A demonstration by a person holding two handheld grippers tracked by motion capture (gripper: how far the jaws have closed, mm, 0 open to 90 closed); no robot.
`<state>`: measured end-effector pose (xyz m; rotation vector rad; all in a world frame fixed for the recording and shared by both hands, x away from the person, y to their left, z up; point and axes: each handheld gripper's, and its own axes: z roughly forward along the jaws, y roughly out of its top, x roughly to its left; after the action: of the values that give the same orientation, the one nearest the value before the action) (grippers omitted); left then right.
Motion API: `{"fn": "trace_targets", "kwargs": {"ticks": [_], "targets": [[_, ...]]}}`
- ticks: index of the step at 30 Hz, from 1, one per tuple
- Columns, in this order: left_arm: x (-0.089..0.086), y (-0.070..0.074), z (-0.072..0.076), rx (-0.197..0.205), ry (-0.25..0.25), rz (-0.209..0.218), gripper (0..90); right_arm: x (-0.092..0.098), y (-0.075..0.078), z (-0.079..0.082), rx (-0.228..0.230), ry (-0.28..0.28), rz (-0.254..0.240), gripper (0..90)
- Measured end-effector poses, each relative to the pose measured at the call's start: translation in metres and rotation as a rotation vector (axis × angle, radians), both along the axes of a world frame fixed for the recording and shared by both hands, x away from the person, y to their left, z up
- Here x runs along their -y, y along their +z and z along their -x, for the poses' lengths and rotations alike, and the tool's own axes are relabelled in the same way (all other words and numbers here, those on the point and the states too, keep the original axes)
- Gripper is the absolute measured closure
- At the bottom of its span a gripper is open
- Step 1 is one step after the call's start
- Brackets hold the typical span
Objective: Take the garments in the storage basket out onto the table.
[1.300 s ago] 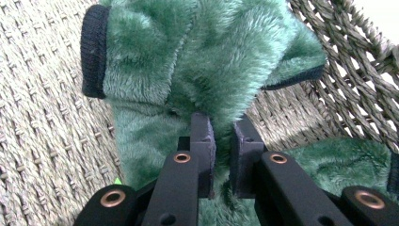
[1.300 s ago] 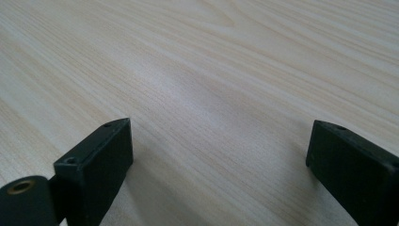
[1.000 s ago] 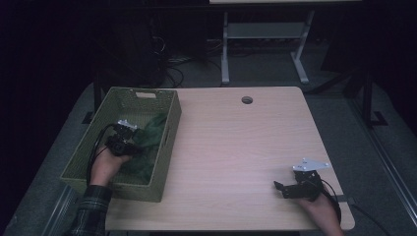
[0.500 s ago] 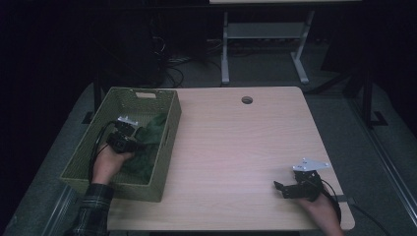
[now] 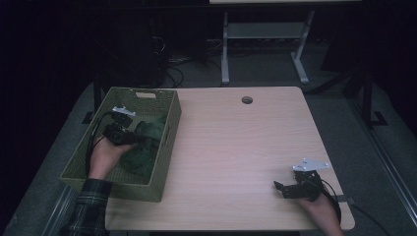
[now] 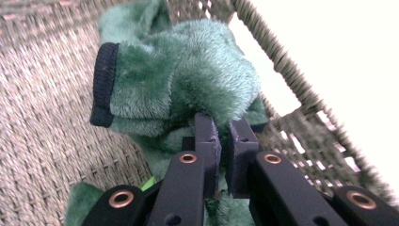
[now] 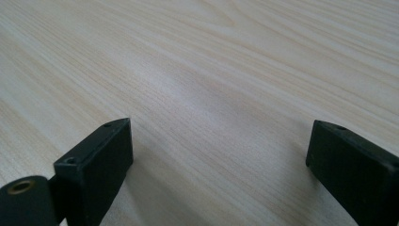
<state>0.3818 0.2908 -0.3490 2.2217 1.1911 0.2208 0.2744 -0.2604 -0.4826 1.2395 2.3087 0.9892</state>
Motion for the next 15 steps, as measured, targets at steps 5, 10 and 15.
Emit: {"fn": "trace_targets", "kwargs": {"ticks": [5, 10, 15], "targets": [[0.001, 0.021, 0.002, 0.048, 0.004, 0.028, 84.8, 0.000, 0.000, 0.000, 0.000, 0.000, 0.000, 7.2], [0.001, 0.035, 0.003, 0.077, 0.003, 0.046, 84.8, 0.000, 0.000, 0.000, 0.001, 0.000, 0.001, 7.2], [0.000, 0.051, 0.005, 0.110, 0.004, 0.071, 84.9, 0.000, 0.000, 0.000, 0.000, 0.000, 0.001, 7.2]]}}
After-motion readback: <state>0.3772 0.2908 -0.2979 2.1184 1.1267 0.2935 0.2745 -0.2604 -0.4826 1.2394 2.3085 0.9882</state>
